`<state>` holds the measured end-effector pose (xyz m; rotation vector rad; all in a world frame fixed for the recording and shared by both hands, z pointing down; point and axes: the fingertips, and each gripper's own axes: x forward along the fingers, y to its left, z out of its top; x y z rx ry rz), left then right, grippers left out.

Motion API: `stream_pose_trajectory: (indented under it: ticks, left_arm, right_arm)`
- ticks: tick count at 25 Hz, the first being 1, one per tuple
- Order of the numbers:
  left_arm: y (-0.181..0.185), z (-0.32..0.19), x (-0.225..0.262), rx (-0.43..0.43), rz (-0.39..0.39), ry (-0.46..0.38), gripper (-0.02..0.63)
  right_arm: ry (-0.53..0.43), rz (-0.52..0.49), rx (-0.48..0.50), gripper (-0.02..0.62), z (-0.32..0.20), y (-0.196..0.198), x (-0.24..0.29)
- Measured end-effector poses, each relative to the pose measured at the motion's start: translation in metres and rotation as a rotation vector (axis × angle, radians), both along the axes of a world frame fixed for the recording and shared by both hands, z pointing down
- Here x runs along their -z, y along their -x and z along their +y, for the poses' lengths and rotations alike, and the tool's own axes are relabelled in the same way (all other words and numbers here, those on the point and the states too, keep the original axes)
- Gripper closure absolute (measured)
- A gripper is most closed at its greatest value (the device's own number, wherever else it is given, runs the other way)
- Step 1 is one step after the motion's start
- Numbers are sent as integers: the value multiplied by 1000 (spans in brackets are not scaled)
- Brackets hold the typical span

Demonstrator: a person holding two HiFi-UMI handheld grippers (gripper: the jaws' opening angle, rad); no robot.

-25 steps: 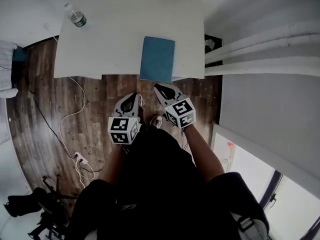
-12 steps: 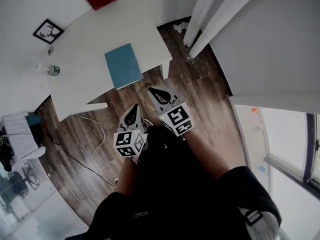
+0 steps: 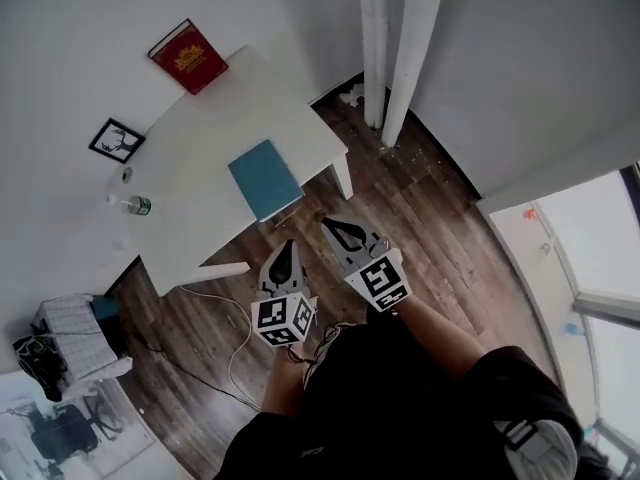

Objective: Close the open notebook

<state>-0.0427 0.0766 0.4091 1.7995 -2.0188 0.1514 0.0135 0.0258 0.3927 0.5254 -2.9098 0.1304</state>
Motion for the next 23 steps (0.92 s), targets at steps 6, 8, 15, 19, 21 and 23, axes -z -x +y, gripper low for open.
stream_pose_trajectory:
  ticks: [6,8,15,19,21,23]
  left_arm:
    - [25,69,21,91,19,-78,603]
    - [32,88,23,110,18,-86,603]
    - [50,138,38,132,-6,-128,603]
    - [57,158,44,137,-13,-149,603]
    - [60,164,45,136,-16,-156,603]
    - [63,169,46,135,-18,-161,603]
  right_arm:
    - [-93,18,49,572,69,29,24]
    - [-127,37,79,572,92,41,27]
    - [-224,-5,123,572,149,70,56]
    - [-239,8,153,572,174,81,57]
    - [-247,16,162,572,183,85,57]
    - [-254,20,166,572,190,89,57]
